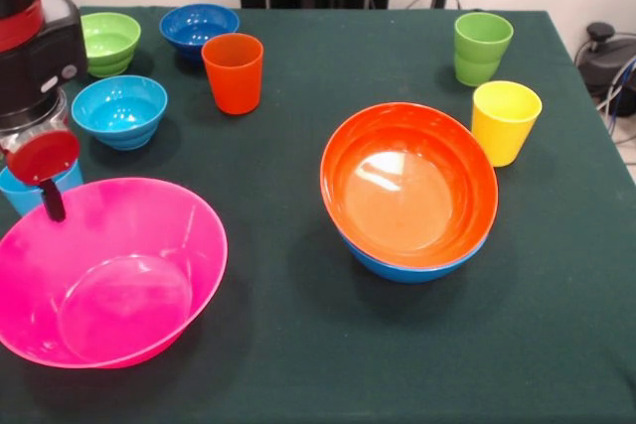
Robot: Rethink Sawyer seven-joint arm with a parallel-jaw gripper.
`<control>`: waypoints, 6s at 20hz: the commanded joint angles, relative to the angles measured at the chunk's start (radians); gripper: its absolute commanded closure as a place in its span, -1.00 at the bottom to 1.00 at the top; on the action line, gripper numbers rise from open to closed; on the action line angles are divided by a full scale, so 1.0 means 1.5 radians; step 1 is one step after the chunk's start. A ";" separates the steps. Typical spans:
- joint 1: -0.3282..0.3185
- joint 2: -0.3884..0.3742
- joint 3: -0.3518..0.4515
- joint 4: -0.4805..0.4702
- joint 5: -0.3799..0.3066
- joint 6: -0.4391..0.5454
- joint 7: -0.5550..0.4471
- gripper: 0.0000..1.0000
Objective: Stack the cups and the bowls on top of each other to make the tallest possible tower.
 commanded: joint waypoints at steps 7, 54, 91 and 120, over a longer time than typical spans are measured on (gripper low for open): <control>-0.009 0.104 0.075 -0.060 -0.068 -0.094 -0.191 -1.00; 0.064 -0.082 -0.027 0.081 0.002 0.078 -0.039 1.00; 0.136 -0.152 -0.113 0.199 0.018 0.042 0.064 1.00; 0.232 -0.164 -0.197 0.270 0.067 -0.028 0.155 1.00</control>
